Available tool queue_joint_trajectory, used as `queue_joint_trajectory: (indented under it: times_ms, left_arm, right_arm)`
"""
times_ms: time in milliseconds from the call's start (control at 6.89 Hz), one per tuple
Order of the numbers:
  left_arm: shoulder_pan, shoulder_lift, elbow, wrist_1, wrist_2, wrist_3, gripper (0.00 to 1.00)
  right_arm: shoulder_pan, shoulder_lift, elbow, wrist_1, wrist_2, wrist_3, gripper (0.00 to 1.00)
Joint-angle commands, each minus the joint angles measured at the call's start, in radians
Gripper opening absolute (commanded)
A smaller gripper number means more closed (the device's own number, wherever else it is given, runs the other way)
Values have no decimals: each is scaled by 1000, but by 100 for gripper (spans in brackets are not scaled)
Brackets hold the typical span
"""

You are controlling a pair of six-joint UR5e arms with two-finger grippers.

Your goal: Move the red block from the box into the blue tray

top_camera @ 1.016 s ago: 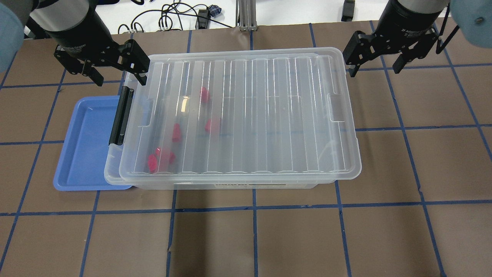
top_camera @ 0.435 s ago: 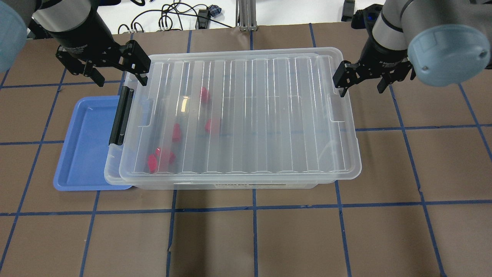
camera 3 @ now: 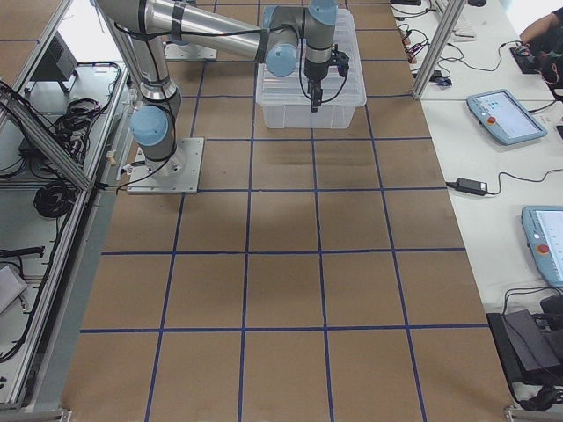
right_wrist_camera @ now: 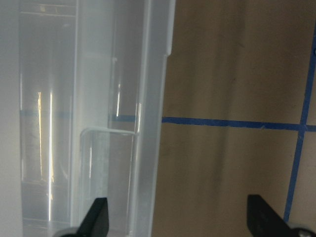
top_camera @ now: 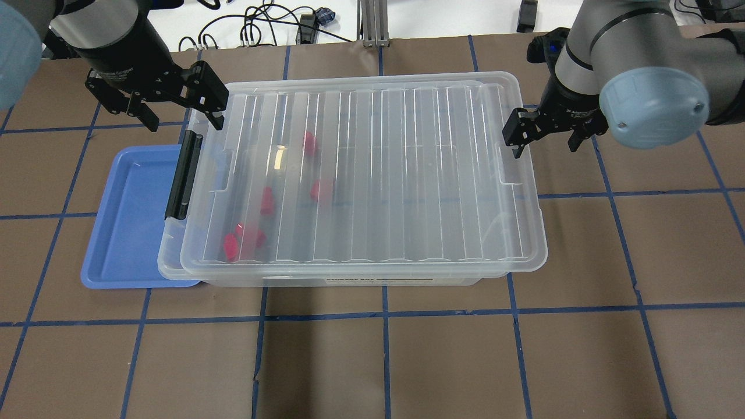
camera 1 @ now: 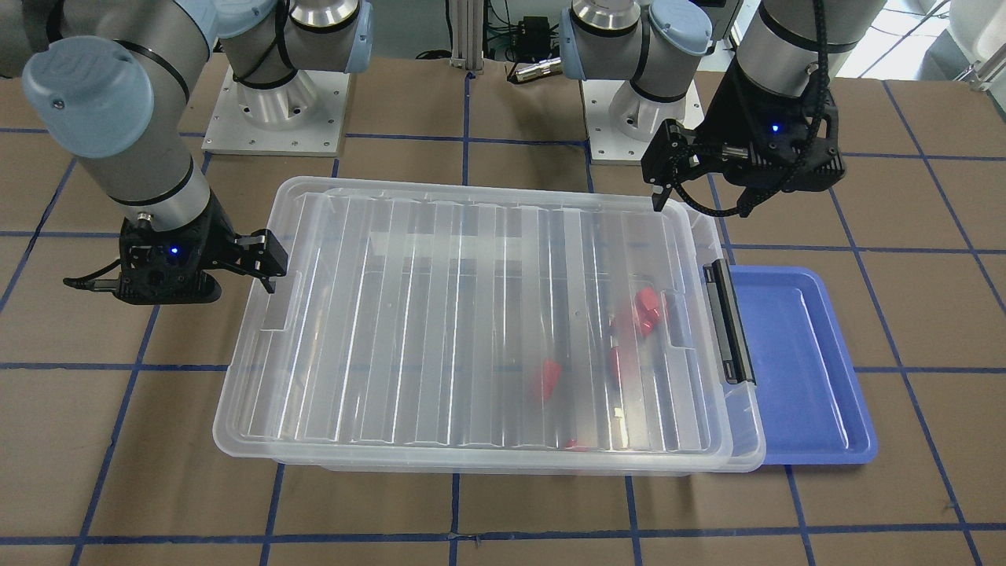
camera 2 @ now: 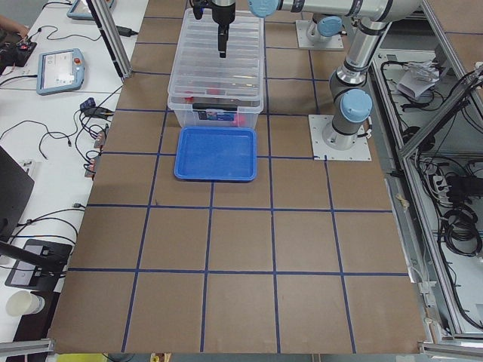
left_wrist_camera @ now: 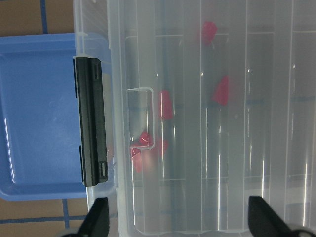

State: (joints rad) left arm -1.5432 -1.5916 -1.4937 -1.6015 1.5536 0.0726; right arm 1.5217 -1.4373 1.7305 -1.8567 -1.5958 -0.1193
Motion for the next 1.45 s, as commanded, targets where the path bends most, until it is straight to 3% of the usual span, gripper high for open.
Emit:
queue_joint_trajectory:
  times_ms: [0, 581, 1306]
  left_arm:
    - [0, 9, 1, -11, -4, 3, 100]
    - [0, -22, -3, -38, -7, 3, 100]
    - [-2, -37, -6, -66, 2, -20, 100]
  right_arm:
    - [0, 26, 1, -30, -1, 1, 100]
    - [0, 46, 0, -32, -9, 0, 100]
    - [-5, 49, 0, -30, -162, 7, 100]
